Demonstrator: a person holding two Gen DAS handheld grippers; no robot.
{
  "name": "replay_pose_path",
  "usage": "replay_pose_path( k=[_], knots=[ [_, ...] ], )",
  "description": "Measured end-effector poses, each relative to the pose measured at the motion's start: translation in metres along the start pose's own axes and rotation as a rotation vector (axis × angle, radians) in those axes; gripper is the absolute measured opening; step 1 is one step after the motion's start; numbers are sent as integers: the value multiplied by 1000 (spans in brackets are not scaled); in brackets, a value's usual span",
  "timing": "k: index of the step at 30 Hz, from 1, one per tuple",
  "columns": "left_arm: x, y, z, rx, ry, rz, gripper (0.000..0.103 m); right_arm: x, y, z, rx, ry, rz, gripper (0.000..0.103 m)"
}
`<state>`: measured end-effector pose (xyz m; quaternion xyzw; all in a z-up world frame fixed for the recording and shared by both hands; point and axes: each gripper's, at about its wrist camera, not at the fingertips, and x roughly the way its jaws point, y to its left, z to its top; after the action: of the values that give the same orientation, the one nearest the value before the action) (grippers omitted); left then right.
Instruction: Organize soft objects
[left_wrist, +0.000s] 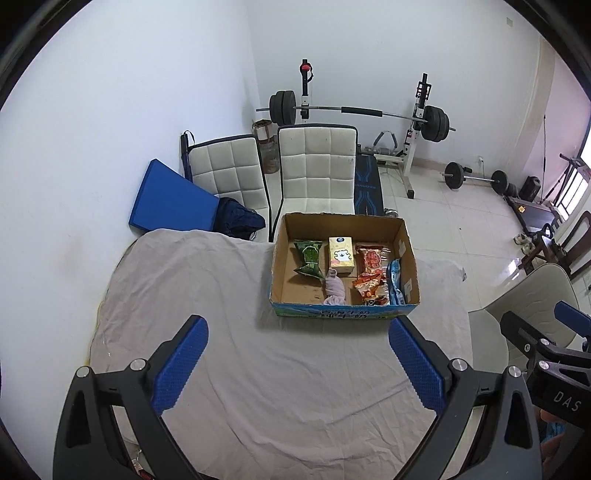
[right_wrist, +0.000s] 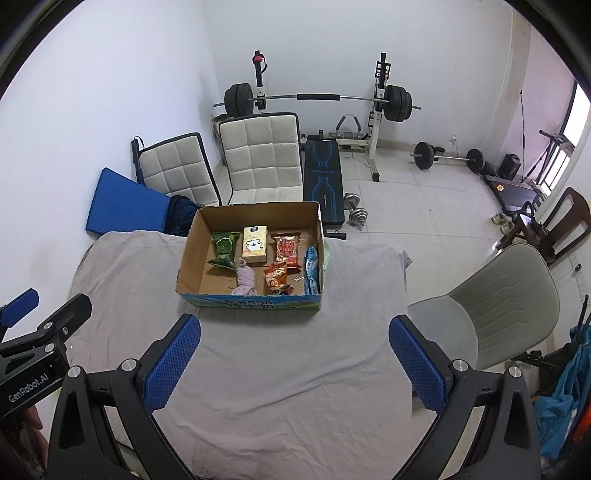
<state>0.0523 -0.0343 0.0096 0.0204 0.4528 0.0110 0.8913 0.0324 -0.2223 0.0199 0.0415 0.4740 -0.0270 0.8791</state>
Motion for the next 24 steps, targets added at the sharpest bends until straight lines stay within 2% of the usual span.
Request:
replay_pose_path(
  k=[24],
  knots=[
    [11,-4,4,-16,-6,9,100,18,3,8,-13,3,-10,103]
  ],
)
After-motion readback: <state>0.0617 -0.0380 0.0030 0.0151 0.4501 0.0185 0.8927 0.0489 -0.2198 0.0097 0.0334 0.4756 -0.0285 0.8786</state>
